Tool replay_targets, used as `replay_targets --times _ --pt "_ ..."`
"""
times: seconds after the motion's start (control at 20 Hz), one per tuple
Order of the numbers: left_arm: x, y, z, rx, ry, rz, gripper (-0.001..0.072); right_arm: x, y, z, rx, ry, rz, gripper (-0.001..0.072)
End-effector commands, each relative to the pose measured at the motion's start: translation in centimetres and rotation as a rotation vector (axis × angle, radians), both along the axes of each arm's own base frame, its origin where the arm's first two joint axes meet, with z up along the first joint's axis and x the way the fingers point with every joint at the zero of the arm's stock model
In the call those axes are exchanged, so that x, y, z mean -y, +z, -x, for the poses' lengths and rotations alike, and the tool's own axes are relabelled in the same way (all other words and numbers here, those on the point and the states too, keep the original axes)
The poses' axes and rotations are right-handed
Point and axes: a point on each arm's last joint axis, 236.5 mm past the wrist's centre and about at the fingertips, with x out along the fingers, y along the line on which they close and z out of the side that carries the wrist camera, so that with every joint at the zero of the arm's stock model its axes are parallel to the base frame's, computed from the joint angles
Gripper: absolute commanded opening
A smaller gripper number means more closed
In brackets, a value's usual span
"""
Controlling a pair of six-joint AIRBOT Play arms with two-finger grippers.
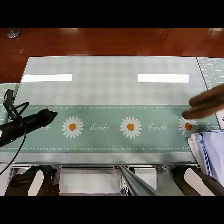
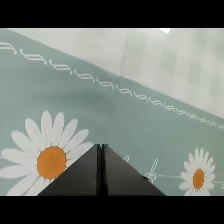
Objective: Fold the shirts.
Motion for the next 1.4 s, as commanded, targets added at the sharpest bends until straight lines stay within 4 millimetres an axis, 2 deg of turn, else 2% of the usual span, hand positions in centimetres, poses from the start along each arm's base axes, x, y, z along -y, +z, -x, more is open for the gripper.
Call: replay_targets --times 0.0,0.1,0.2,0.25,0.4,0.45,0.5,0.55,0.65,0.75,0.8,0.85,0.9,0.95,1.0,1.05,1.1,1.15,1.2,1.25,1.3,1.35 --pt "-0.5 0.6 -1.0 0.040 0.037 0.004 0.0018 3.0 -4.1 8.9 -0.140 -0.260 0.042 0.0025" --pt "-0.6 0.7 -1.1 0.046 0.041 0.002 0.0018 4.7 -5.8 14.6 -0.226 -0.477 0.109 0.0025" --pt "-0.3 0.8 -1.1 0.050 0.031 0.000 0.0018 5.9 -6.1 20.0 -0.283 -0.695 0.201 0.0025" --pt "0.0 0.8 -1.1 0.056 0.024 -0.001 0.0017 5.9 -6.2 21.8 -0.296 -0.769 0.231 0.0025" --pt "0.5 1.2 -1.5 0.083 0.012 -0.005 0.0017 6.0 -6.5 24.8 -0.330 -0.883 0.299 0.0039" --pt "0.8 1.3 -1.6 0.090 0.008 -0.002 0.0018 6.3 -6.3 25.4 -0.333 -0.934 0.316 0.0276" --pt "1.1 1.4 -1.7 0.092 0.003 0.004 0.0018 6.8 -6.4 25.0 -0.330 -0.929 0.318 0.0574" --pt "1.4 1.5 -1.8 0.093 0.000 0.018 0.0018 7.2 -6.7 24.2 -0.333 -0.906 0.309 0.0623" --pt "1.7 2.1 -2.5 0.096 0.006 0.046 0.0017 8.3 -7.4 21.2 -0.324 -0.815 0.270 0.0623" --pt "1.6 4.1 -4.1 0.133 -0.018 0.025 0.0018 9.6 -6.7 16.5 -0.251 -0.699 0.243 0.0622" --pt "1.7 6.1 -5.4 0.159 -0.030 0.021 0.0018 10.1 -5.9 13.3 -0.182 -0.634 0.235 0.0615" --pt "1.7 8.6 -6.8 0.201 -0.053 0.008 0.0017 10.1 -4.6 9.1 -0.085 -0.549 0.216 0.0609" --pt "2.0 11.2 -8.1 0.239 -0.082 -0.001 0.0017 9.3 -3.4 4.8 0.013 -0.454 0.186 0.0560" --pt "2.4 14.2 -9.5 0.277 -0.112 -0.004 0.0017 7.3 -2.0 -0.2 0.121 -0.331 0.139 0.0411" --pt "3.0 16.9 -10.6 0.306 -0.152 -0.007 0.0017 4.0 -0.8 -5.2 0.225 -0.187 0.078 0.0218" --pt "3.9 19.5 -11.4 0.335 -0.206 -0.016 0.0016 0.0 0.1 -9.2 0.309 -0.029 0.025 0.0023" --pt "5.0 21.3 -11.8 0.352 -0.269 -0.028 0.0017 -4.4 0.6 -12.3 0.375 0.113 -0.022 0.0025" --pt "6.2 22.3 -11.9 0.351 -0.333 -0.047 0.0016 -8.9 0.3 -14.5 0.397 0.234 -0.064 0.0025" --pt "7.0 22.0 -12.0 0.333 -0.386 -0.085 0.0016 -12.8 -0.9 -15.9 0.378 0.338 -0.076 0.0025" --pt "7.8 20.5 -12.0 0.299 -0.432 -0.143 0.0016 -16.1 -3.1 -16.8 0.324 0.432 -0.061 0.0025" --pt "8.3 18.1 -11.8 0.251 -0.470 -0.202 0.0016 -18.8 -6.3 -17.5 0.249 0.508 -0.035 0.0025" --pt "8.5 14.7 -11.6 0.173 -0.493 -0.256 0.0016 -21.0 -9.8 -17.7 0.170 0.567 -0.015 0.0025"
